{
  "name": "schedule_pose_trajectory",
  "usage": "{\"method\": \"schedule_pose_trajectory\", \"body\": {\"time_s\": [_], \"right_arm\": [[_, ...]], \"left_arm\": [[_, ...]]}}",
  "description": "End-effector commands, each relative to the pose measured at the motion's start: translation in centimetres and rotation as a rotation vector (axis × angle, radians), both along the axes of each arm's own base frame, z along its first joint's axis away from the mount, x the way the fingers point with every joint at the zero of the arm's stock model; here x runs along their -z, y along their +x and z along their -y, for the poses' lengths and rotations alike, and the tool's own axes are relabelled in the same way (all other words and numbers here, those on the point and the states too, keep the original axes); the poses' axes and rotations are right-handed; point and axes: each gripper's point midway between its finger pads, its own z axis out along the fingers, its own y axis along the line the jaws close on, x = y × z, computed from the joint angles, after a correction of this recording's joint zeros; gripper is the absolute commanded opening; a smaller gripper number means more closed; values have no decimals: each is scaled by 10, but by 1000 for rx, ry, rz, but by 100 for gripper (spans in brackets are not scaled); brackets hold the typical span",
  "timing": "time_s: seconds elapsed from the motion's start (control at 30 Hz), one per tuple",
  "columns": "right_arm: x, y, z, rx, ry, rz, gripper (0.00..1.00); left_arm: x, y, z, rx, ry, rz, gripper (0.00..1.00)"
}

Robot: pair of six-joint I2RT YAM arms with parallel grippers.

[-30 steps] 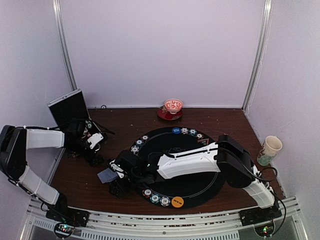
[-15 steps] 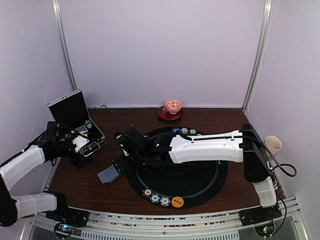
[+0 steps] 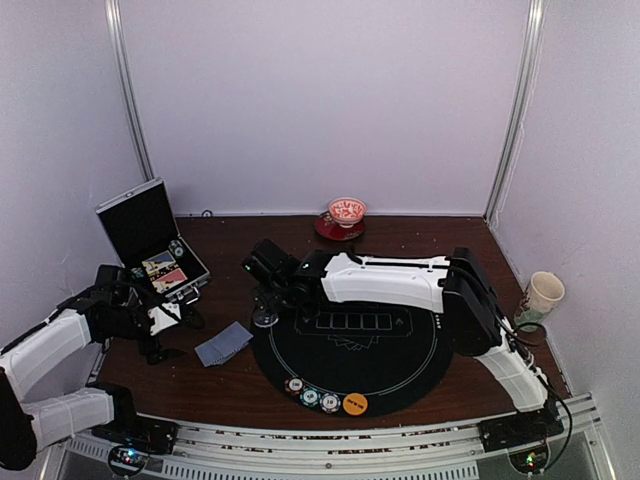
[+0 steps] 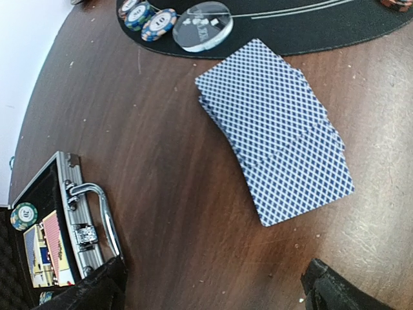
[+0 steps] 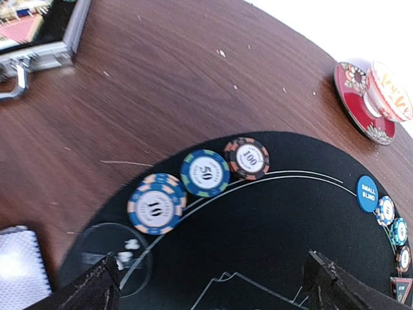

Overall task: Distribute texas hold em gaming equipment
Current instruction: Adjust the poker card at the center of the board.

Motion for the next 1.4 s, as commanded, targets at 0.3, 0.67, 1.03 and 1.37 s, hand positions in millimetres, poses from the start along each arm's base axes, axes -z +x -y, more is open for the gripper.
{"method": "schedule_pose_trajectory", "body": {"time_s": [0.3,0.67,1.03,1.37], "right_arm": [[7,19,-13,-90,-28,43,100],[27,16,-28,-142,-9,10,100],[42,0,-40,-188,-6,-12,100],[58,-13,-48,-227,-27,-37,100]], "left_arm": [[19,-4,4,60,-4,0,98],[26,-2,13,75,-36,-33,98],[35,-2,15,77,-18,-55,98],[42,-4,15,68,7,-66,98]]}}
